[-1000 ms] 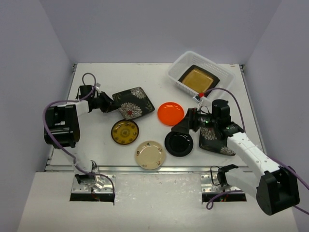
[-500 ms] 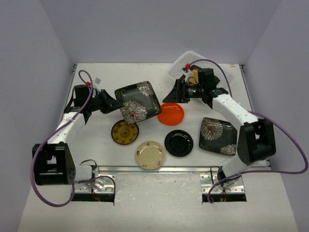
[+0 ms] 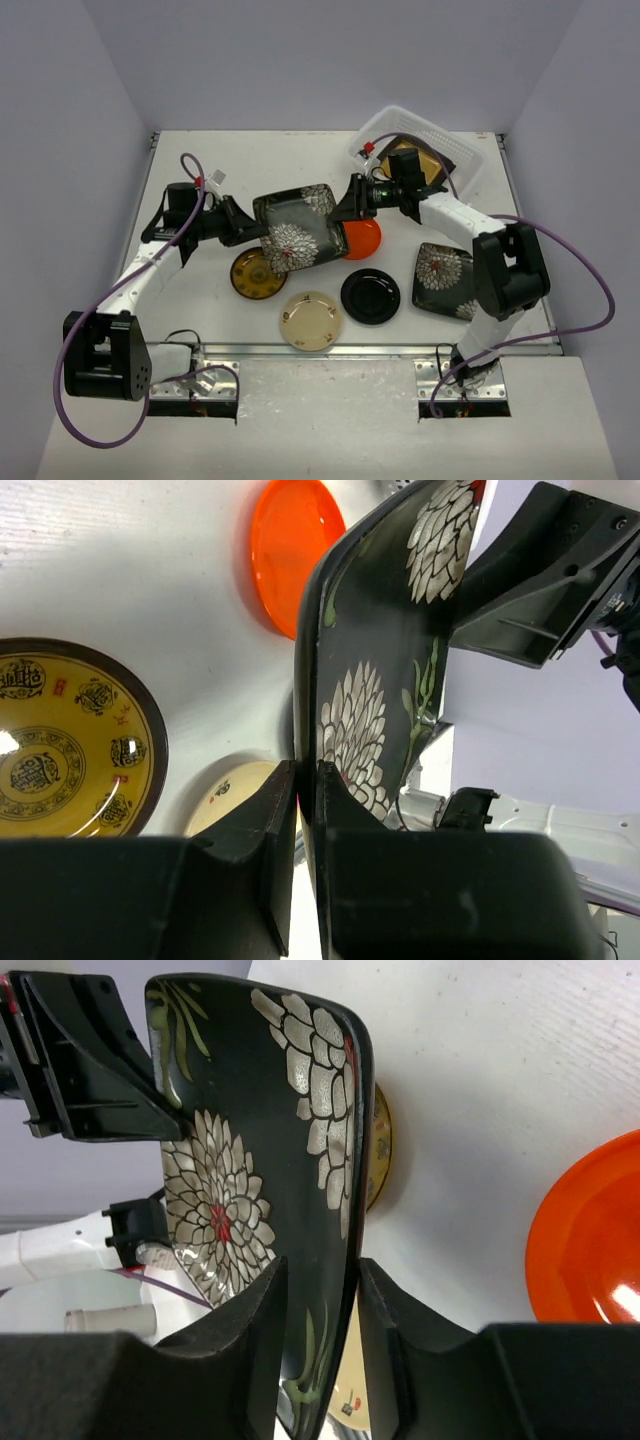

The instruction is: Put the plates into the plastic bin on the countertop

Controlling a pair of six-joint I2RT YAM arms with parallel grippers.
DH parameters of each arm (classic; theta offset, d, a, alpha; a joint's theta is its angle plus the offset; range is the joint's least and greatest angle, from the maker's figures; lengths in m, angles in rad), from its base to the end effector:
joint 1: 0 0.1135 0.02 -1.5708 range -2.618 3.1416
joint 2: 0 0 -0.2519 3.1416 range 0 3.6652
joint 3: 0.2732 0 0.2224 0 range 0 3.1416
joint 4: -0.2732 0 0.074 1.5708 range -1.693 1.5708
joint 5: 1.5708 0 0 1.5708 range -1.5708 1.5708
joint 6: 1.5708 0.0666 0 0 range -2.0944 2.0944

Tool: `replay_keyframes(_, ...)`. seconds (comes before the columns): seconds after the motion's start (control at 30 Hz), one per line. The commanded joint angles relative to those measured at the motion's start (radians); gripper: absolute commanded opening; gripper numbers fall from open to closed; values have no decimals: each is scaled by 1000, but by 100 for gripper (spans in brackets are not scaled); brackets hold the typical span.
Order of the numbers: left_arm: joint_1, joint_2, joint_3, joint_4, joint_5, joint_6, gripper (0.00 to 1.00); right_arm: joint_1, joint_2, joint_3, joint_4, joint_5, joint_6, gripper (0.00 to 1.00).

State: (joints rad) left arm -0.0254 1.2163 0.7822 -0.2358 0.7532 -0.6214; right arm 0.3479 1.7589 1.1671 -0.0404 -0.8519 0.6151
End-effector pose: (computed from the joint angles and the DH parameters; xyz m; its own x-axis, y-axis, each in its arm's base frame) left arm 0.2469 -0.0518 0.2380 -0.8275 -0.4038 -0.3901 0.0895 0.5910 -0.8017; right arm 0.3339 0.1744 0.2216 -0.9126 0.0733 -0.4023 -0.3289 0.4528 0.8287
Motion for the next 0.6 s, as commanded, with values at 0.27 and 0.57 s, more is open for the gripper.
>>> replay_keyframes(0.27,-19,-47,54,205,130,-126,0,6,5,-72,221,-110,115,35)
replay_keyframes(0.57,-19,-68,99,149,118,-104,1,6,9,-61,201,-99,119,0)
